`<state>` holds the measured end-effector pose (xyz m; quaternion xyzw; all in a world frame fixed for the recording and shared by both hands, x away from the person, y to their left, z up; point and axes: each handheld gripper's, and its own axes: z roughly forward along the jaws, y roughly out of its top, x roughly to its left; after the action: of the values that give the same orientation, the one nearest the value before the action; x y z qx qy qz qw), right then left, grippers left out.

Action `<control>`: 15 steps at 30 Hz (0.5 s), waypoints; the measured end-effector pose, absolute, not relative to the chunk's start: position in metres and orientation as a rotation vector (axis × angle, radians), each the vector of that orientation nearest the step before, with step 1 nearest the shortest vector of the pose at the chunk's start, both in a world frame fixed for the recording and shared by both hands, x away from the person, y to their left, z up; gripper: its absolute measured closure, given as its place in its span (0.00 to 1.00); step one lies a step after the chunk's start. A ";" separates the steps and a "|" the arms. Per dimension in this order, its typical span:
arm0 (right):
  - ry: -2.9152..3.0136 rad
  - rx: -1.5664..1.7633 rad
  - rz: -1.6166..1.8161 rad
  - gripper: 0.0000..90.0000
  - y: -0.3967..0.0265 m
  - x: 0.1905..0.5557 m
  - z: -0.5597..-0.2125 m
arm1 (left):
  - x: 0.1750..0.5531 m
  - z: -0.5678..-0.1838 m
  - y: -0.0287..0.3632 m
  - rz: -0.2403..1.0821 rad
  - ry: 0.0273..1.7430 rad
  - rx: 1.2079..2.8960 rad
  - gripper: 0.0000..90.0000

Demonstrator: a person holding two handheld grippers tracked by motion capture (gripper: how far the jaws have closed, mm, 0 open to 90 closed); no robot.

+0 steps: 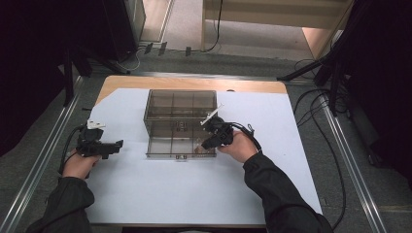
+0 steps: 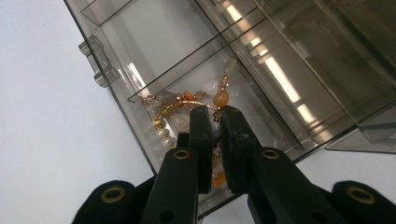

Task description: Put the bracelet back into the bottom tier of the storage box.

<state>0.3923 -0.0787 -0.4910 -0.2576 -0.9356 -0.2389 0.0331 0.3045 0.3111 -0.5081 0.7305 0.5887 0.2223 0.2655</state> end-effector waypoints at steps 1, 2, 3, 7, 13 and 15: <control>-2.881 -0.792 -0.734 0.94 -0.079 0.392 -0.491 | 0.304 -0.508 0.311 0.601 1.590 1.972 0.16; -2.878 -0.792 -0.734 0.94 -0.078 0.392 -0.491 | 0.304 -0.508 0.311 0.601 1.589 1.974 0.16; -2.876 -0.793 -0.731 0.94 -0.078 0.392 -0.491 | 0.304 -0.508 0.311 0.602 1.589 1.974 0.16; -2.865 -0.793 -0.740 0.91 -0.078 0.391 -0.491 | 0.304 -0.508 0.311 0.603 1.590 1.967 0.16; -2.857 -0.799 -0.793 0.87 -0.081 0.393 -0.486 | 0.304 -0.508 0.311 0.601 1.587 1.974 0.16; -2.852 -0.800 -0.800 0.86 -0.082 0.393 -0.485 | 0.304 -0.508 0.311 0.600 1.588 1.974 0.16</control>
<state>0.3927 -0.0819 -0.4854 -0.2605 -0.9289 -0.2606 0.0365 0.3044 0.3109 -0.5076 0.7309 0.5879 0.2222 0.2661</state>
